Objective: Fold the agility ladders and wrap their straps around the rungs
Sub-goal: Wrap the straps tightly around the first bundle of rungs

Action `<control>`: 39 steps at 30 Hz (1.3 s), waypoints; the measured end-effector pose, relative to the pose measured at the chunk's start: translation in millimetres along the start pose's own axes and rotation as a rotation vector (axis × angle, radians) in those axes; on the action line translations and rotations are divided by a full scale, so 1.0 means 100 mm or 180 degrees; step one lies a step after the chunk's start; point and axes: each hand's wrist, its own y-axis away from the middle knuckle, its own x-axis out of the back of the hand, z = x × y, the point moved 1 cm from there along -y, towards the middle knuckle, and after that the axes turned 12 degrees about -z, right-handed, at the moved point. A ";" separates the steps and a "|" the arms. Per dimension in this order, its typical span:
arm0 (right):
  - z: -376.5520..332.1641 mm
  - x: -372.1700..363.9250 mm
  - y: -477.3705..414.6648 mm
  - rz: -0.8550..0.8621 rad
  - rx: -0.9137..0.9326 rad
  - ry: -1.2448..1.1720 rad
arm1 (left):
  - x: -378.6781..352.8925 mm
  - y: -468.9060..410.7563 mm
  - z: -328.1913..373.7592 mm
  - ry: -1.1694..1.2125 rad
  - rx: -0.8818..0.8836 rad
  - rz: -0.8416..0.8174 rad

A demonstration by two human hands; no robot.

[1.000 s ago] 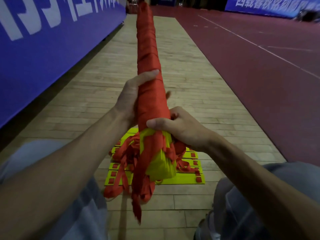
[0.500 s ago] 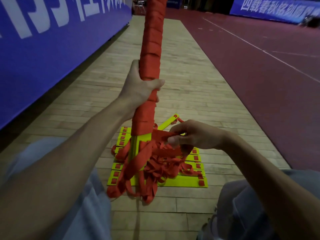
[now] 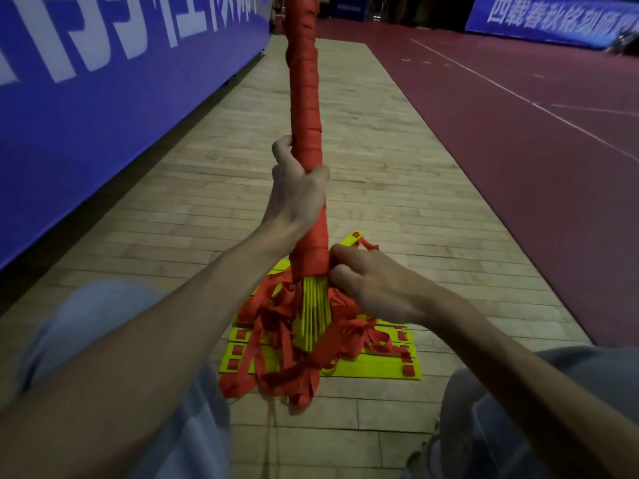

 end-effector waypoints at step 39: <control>0.38 0.09 0.02 -0.0758 -0.0034 0.0254 | 0.00 0.00 0.03 -0.0488 0.0209 -0.0346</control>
